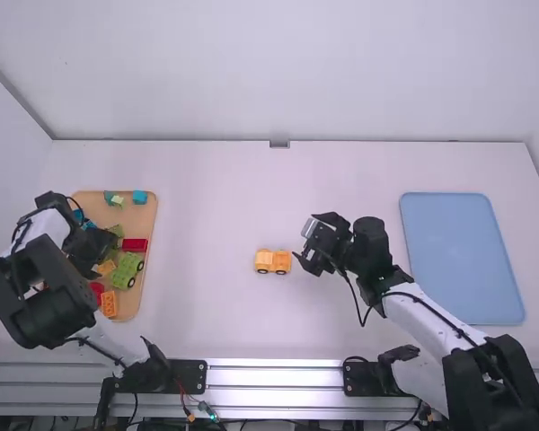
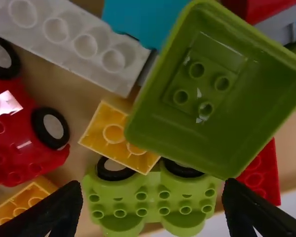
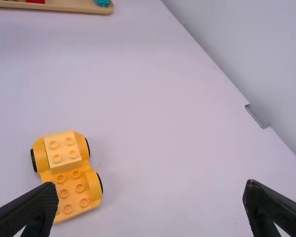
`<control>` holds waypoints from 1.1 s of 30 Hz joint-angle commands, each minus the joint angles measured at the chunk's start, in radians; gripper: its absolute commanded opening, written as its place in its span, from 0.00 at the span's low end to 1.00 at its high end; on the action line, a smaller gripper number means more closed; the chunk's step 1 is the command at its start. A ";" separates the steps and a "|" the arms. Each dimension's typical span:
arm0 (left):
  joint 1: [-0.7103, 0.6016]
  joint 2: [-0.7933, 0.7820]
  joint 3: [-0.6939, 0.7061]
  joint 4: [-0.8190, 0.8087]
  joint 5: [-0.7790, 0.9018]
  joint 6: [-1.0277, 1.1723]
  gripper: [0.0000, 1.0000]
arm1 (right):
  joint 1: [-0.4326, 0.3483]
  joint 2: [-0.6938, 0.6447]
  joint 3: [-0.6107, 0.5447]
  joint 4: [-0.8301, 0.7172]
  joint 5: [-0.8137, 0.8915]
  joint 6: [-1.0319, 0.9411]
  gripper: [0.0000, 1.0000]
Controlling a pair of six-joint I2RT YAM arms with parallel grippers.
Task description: Assemble lego blocks to make yellow taxi
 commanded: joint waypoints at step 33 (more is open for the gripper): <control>0.003 -0.003 0.035 -0.063 -0.074 -0.097 0.85 | -0.001 -0.010 -0.002 0.003 -0.002 0.000 0.99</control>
